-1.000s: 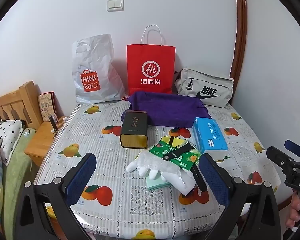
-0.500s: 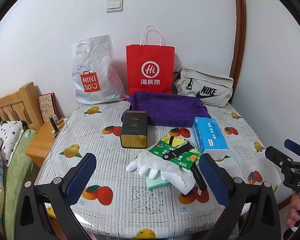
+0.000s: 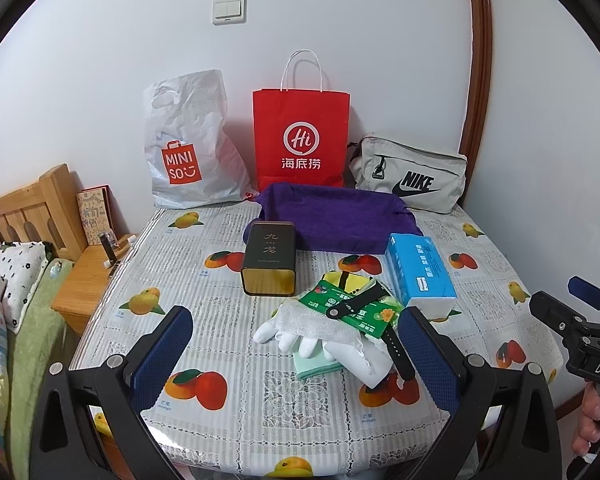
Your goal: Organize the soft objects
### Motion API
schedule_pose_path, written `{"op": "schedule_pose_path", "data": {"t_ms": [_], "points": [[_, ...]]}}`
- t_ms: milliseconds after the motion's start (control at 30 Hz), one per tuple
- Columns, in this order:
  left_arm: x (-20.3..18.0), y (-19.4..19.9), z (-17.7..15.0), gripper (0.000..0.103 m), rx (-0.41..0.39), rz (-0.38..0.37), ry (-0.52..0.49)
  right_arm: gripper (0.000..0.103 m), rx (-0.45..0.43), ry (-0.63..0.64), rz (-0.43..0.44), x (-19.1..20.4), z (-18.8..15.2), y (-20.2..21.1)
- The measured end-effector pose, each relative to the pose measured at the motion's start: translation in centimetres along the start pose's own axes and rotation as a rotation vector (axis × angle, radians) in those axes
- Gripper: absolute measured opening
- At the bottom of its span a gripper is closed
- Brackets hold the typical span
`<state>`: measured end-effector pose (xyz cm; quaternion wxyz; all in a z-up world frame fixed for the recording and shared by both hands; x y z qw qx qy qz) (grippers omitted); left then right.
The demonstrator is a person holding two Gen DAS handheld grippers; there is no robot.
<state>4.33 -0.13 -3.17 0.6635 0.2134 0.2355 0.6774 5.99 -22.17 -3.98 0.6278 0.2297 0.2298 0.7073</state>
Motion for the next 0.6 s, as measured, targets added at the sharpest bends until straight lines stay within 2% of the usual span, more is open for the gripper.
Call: {"op": "schedule_pose_path", "data": {"t_ms": [600], "points": [[0.04, -0.07, -0.01, 0.103, -0.001, -0.001, -0.002, 0.103, -0.002, 0.001, 0.002, -0.06, 0.03, 0.07]]}}
Point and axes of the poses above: each gripper's, at about its wrist camera, not at the fingertips, and y roughly against the way its jaws point, x to its left, z to its top, the point moved 6 cm from there along -y, roughly the way its jaws point
